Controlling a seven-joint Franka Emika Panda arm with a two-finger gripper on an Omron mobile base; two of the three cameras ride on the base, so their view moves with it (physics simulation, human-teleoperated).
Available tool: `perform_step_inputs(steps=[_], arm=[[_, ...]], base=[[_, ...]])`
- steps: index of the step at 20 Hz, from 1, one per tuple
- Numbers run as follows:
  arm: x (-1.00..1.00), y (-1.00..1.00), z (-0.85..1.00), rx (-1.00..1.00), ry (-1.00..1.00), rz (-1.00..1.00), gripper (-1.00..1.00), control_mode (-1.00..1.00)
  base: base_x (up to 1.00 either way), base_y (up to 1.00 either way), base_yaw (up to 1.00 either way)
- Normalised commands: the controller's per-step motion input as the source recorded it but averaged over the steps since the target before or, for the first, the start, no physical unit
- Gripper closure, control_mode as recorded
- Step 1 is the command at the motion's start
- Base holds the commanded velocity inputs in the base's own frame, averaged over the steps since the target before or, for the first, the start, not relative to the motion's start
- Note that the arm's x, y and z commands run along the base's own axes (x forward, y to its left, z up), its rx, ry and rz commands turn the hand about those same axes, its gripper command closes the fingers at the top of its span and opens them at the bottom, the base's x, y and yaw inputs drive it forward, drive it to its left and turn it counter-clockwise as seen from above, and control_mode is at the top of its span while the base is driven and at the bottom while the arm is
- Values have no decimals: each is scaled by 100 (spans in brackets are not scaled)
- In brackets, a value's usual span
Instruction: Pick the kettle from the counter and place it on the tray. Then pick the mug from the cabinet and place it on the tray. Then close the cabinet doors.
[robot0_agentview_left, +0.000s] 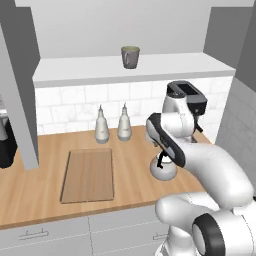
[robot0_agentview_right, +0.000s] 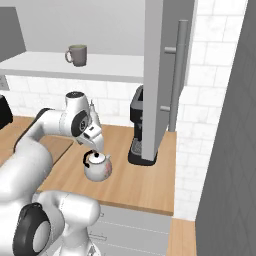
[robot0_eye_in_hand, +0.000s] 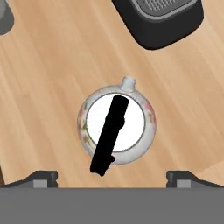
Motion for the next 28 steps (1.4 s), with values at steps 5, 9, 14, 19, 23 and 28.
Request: perform_step_inputs(steps=[5,9,14,19,23,28], arm=[[62,0,-39,0,3,-8,-100,-100],[38,0,-32,0,9,-10,-100,-100],[-3,0,-20,1,4,-6,-100,-100],[0,0,-31,0,2,-7,-100,-100],[-3,0,-27,0,0,-6,-100,-100],[-15,6,-18,0,-3,-2,100,-100]], base=[[0,0,0],[0,0,0],[0,0,0],[0,0,0],[0,0,0],[0,0,0]])
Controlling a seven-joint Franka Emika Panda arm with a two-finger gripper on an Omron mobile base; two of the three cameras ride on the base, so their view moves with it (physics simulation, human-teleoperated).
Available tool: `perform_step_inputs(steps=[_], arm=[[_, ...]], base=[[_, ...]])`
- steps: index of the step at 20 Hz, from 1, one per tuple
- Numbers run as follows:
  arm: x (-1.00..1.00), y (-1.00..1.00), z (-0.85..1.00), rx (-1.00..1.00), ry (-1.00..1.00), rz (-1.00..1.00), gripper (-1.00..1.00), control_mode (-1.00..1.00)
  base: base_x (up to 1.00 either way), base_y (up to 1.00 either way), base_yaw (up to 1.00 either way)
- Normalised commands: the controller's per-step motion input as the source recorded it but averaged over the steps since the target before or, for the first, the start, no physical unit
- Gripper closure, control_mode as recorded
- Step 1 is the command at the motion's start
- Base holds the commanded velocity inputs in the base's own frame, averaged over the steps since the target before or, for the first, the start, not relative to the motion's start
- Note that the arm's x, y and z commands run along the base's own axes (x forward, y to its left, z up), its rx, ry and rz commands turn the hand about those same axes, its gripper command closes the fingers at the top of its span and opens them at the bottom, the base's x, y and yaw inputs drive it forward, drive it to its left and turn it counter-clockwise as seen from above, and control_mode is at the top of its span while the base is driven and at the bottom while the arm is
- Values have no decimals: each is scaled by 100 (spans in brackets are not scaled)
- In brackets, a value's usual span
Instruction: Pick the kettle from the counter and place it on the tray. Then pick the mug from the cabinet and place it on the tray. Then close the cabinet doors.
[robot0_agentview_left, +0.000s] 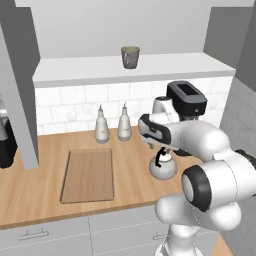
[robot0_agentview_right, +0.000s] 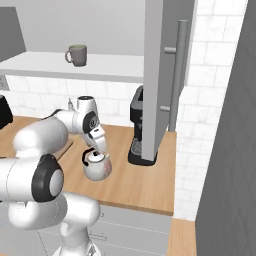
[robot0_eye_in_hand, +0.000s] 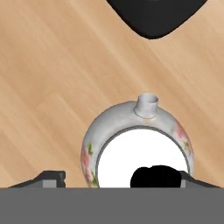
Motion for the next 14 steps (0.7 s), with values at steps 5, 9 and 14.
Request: perform_step_inputs(steps=[5,9,14], arm=[[-48,9,-27,0,-5,0,100,-100],[-52,12,-15,0,-8,0,100,-100],[-21,27,42,0,-2,7,100,-100]], base=[[0,0,0],[0,0,0],[0,0,0]])
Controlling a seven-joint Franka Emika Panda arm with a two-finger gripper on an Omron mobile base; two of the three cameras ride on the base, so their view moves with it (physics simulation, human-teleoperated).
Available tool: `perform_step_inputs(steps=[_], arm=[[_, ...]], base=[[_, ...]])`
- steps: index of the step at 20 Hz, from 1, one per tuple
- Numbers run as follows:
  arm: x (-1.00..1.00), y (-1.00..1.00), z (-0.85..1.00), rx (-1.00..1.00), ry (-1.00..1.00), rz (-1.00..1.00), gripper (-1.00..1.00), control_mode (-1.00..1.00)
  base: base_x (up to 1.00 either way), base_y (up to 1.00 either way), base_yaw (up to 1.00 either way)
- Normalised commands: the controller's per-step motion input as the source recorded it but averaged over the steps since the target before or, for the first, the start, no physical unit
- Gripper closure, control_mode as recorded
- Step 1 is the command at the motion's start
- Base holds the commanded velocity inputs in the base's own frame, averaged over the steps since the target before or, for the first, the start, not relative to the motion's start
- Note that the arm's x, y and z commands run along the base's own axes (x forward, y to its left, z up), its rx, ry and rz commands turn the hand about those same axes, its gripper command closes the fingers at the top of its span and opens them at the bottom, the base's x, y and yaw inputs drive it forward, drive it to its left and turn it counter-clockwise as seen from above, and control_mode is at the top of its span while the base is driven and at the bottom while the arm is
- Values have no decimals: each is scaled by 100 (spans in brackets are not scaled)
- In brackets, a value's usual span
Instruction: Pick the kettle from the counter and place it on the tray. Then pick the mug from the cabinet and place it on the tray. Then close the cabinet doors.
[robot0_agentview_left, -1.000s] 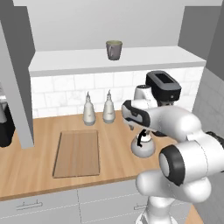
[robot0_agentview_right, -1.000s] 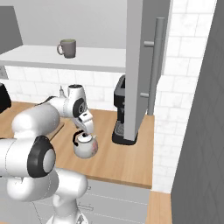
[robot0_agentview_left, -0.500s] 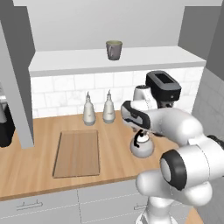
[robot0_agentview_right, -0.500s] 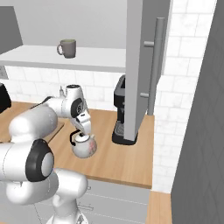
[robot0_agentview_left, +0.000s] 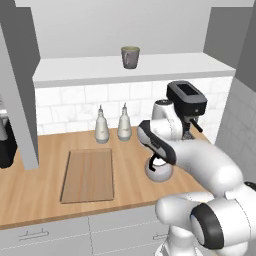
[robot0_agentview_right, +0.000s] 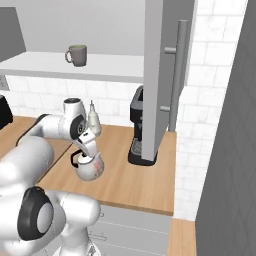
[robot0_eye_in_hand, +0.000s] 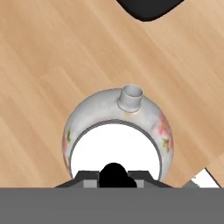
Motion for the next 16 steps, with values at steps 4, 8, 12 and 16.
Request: perform_step_inputs(steps=[4,8,12,16], arm=[[-42,40,49,0,0,10,100,-100],[-4,46,49,0,-1,13,100,-100],[5,74,11,0,-19,3,100,-100],[25,77,0,0,-28,0,100,-100]], base=[[0,0,0],[0,0,0],[0,0,0],[0,0,0]])
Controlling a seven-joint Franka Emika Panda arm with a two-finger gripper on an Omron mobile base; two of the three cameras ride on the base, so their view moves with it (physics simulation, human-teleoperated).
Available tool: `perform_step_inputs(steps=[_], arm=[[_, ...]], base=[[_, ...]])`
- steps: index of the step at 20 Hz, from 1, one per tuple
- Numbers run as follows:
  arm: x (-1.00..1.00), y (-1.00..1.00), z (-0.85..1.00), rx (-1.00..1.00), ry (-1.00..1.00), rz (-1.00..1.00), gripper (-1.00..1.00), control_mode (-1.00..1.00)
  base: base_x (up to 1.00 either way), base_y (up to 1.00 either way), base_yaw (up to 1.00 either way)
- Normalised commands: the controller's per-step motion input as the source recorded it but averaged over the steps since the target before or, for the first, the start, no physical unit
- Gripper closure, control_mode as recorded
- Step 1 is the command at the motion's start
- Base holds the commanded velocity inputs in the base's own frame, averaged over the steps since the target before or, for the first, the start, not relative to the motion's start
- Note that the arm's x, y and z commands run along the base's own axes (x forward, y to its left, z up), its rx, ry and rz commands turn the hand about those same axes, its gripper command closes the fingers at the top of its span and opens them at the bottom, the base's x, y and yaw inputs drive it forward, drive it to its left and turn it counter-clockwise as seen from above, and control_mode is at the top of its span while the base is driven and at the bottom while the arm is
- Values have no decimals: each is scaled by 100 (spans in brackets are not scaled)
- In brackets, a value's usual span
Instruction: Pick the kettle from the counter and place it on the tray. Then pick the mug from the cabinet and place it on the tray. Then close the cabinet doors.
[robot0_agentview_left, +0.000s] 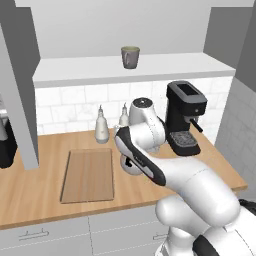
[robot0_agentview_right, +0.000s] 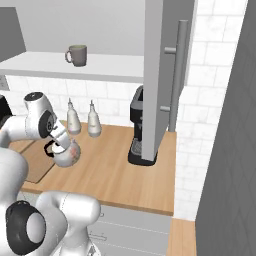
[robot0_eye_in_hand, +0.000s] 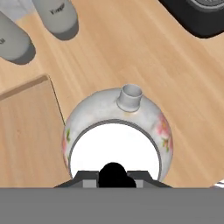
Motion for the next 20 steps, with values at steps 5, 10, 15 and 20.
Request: perform_step_inputs(steps=[5,10,15,20], arm=[[34,61,0,0,-18,5,100,-100],[56,38,0,1,0,15,100,-100],[51,50,0,10,0,15,100,-100],[29,59,-30,0,0,9,100,-100]], base=[[0,0,0],[0,0,0],[0,0,0],[0,0,0]])
